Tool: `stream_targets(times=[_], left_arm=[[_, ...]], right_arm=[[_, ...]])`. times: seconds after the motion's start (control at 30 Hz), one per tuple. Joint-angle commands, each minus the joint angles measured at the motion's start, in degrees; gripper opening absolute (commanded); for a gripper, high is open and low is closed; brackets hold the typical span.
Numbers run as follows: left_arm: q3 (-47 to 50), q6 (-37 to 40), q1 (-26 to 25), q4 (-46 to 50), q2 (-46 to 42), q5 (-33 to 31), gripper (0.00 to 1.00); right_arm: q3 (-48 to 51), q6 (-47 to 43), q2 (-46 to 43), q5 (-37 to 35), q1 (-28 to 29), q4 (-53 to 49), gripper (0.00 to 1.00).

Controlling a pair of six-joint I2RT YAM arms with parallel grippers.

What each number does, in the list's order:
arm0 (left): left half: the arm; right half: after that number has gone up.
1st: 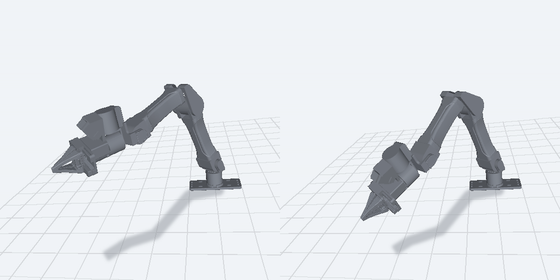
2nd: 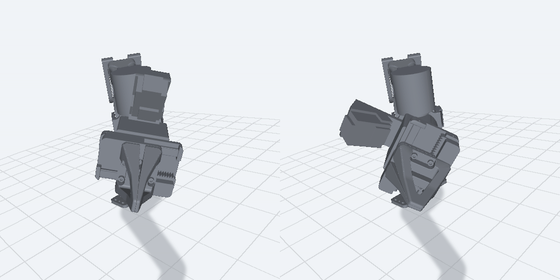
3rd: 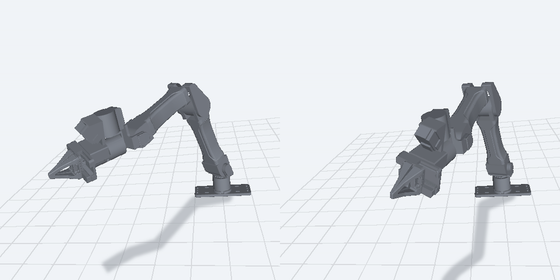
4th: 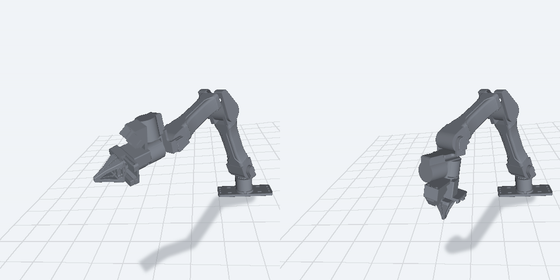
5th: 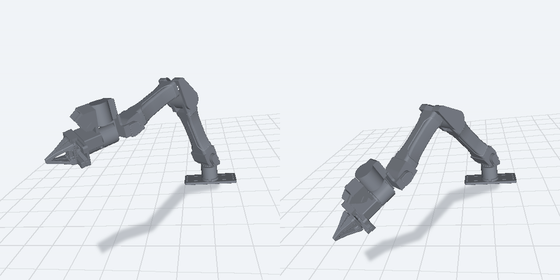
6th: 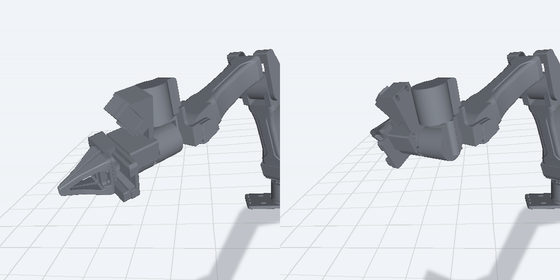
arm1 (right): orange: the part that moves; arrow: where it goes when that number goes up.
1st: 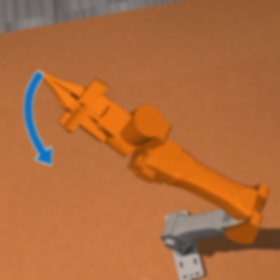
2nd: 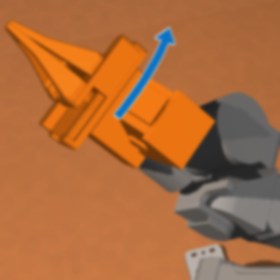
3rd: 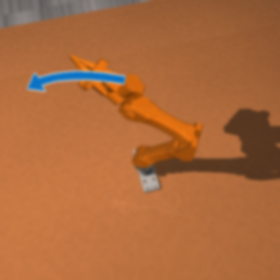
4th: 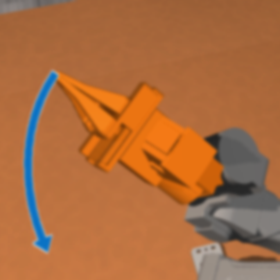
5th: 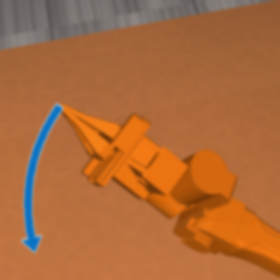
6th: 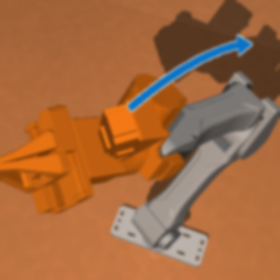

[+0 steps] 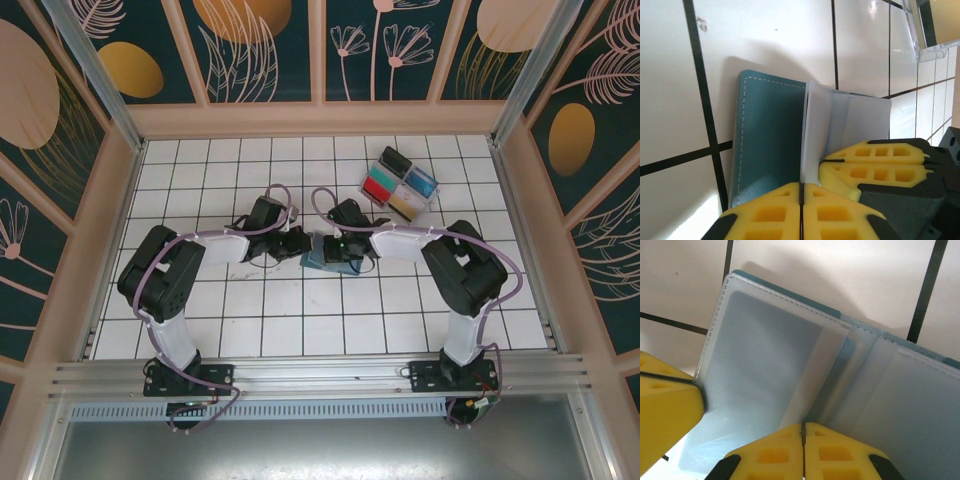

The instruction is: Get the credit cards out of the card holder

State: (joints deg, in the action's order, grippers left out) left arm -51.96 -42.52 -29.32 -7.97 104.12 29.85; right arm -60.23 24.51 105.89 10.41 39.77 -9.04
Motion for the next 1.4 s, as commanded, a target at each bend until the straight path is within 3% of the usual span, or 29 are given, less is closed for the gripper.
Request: stream_targets(times=[0.0, 0.23, 0.4, 0.53, 0.6, 0.8, 1.13, 1.37], left_arm=[[0.9, 1.6, -0.3, -1.0, -1.1, 2.6, 0.02], [-0.3, 4.2, -0.3, 4.1, -3.9, -2.1, 0.0], [-0.4, 2.7, -0.3, 2.3, -4.6, 1.5, 0.0], [0.5, 0.4, -1.0, -2.5, -4.4, 7.4, 0.21], [0.3, 0.1, -1.7, -3.6, -4.1, 8.7, 0.26], [0.5, -1.0, -2.3, -5.8, -2.8, 9.3, 0.25], [0.6, -2.0, -2.6, -8.5, 0.2, 11.4, 0.26], [0.5, -1.5, -3.0, -7.4, 0.2, 9.8, 0.28]], right_arm=[[1.9, 1.2, -3.5, 4.6, -0.9, 0.2, 0.11], [5.5, 6.7, -13.6, 5.9, -4.1, 4.1, 0.32], [8.9, 11.8, -13.7, 4.8, -4.4, 3.3, 0.32], [11.8, 14.4, -13.3, 7.8, -4.5, 8.3, 0.32], [13.4, 15.7, -13.9, 9.9, -5.0, 11.8, 0.34], [19.7, 20.7, -17.9, 15.6, -8.1, 23.5, 0.45], [22.4, 24.6, -17.7, 23.0, -11.8, 34.3, 0.5], [20.3, 23.1, -15.5, 20.1, -12.0, 30.3, 0.49]])
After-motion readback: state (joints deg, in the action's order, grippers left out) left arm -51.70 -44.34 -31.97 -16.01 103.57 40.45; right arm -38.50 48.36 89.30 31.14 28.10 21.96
